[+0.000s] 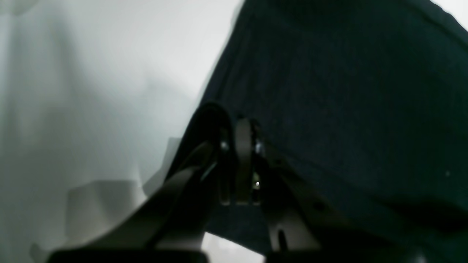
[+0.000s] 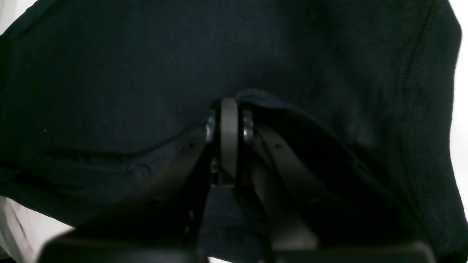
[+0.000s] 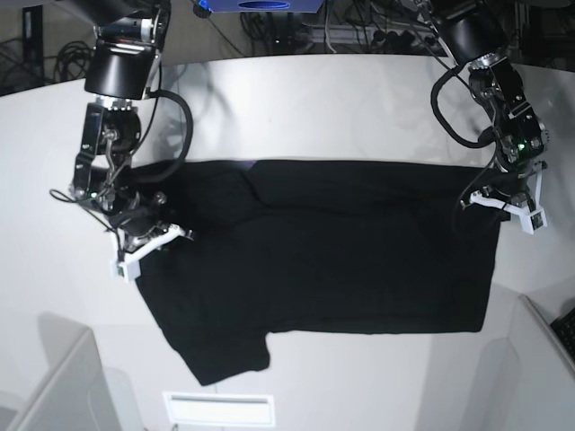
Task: Fold the T-shirt properly
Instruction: 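Carry the shoulder edge with both grippers toward the hem, folding the shirt, then open both grippers and raise them back toward the collar edge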
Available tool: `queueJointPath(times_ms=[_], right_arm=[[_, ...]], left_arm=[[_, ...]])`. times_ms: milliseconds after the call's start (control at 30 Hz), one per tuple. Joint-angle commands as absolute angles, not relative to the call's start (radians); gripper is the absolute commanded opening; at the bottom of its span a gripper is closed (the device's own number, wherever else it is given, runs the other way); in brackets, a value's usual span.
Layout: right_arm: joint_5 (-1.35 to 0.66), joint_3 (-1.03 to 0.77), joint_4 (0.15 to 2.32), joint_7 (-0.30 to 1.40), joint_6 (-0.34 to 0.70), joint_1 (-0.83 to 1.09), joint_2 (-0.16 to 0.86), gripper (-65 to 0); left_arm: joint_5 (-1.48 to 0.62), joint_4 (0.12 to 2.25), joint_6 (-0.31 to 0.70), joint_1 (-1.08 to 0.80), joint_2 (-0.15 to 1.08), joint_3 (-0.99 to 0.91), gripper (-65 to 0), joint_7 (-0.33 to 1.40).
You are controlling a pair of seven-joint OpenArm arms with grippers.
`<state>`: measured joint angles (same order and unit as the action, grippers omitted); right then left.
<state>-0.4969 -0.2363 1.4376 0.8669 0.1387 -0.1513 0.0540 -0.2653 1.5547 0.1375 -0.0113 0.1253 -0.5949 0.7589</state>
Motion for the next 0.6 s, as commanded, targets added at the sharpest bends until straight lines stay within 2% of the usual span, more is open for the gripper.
queueJointPath(times_ms=[0, 100, 167, 233, 300, 333, 500, 567], right_arm=[[-0.512, -0.24, 1.458, 0.854, 0.142, -0.174, 0.062, -65.0], [-0.512, -0.24, 1.458, 0.855, 0.134, -0.173, 0.062, -65.0], [-0.512, -0.24, 1.461, 0.846, 0.074, -0.16, 0.062, -65.0], [-0.512, -0.24, 1.461, 0.846, 0.015, -0.16, 0.062, -53.0], [-0.512, -0.24, 1.463, 0.839, -0.001, -0.16, 0.062, -44.1], [-0.512, -0.24, 1.463, 0.828, -0.002, -0.159, 0.062, -42.8], [-0.512, -0.242, 1.55, 0.734, -0.013, -0.09, 0.062, -42.6], [-0.512, -0.242, 1.627, 0.685, -0.093, -0.039, 0.061, -42.3]], left_arm=[[-0.269, 1.567, 0.139, -0.001, 0.137, -0.601, -65.0, 0.736], [-0.269, 1.563, 0.139, -0.001, 0.137, -0.602, -65.0, 0.731], [-0.269, 1.561, 0.139, 0.001, 0.137, -0.602, -65.0, 0.731], [-0.269, 1.563, 0.139, 0.002, 0.137, -0.601, -65.0, 0.731], [-0.269, 1.566, 0.139, 0.016, 0.137, -0.601, -55.1, 0.731], [-0.269, 1.564, 0.139, 0.022, 0.137, -0.602, -50.2, 0.731], [-0.269, 1.569, 0.139, 0.045, 0.162, -0.604, -26.2, 0.73], [-0.271, 1.569, 0.139, 0.053, 0.177, -0.604, -19.6, 0.73]])
